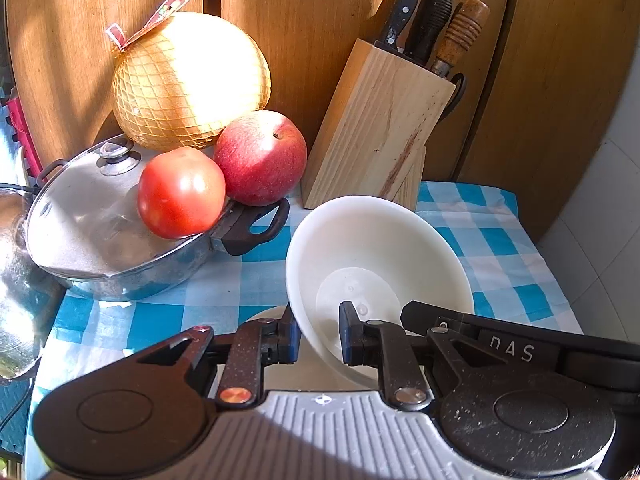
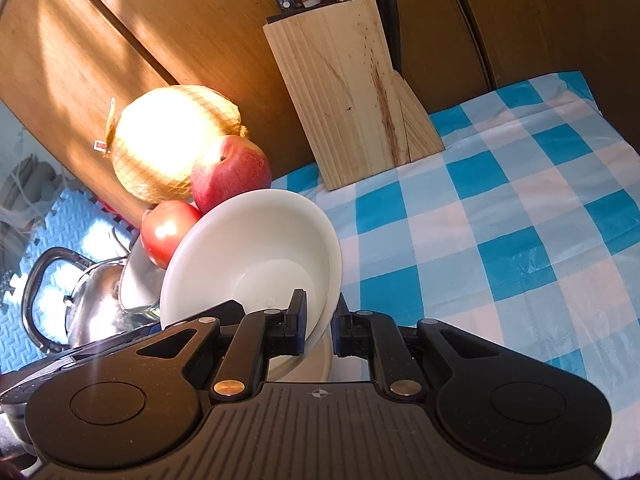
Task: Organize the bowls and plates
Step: 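Carry the cream bowl back and lower it into the nested bowls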
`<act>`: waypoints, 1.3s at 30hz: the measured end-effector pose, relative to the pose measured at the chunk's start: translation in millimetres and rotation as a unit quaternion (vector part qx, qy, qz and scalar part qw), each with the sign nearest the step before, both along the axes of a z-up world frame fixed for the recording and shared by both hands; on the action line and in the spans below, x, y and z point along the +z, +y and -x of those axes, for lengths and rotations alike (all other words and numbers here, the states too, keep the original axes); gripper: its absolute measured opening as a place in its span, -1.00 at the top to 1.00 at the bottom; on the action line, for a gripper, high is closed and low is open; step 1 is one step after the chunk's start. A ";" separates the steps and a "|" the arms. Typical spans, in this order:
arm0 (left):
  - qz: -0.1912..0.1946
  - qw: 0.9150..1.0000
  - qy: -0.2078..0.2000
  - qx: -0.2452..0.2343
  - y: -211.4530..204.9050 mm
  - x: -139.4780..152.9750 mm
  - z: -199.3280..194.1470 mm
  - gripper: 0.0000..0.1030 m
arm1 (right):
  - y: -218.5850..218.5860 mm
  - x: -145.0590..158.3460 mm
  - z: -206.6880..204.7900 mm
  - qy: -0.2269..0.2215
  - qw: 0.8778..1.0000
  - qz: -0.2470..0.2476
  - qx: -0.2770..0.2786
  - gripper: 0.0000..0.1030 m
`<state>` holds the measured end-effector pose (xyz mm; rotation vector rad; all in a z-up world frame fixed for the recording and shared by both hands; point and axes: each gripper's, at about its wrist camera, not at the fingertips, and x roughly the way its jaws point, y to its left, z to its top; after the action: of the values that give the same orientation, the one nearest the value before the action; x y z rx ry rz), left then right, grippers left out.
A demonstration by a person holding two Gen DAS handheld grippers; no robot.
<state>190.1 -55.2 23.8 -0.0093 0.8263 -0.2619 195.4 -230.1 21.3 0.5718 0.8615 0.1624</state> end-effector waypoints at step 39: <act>-0.003 0.999 0.020 0.025 36.0 -16.1 24.2 0.75 | 47.5 -8.0 13.0 0.027 0.997 0.044 0.054 0.55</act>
<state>165.9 -19.2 7.7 -0.0302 0.8648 -0.2135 182.3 -182.6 13.3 0.4496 0.9487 0.2079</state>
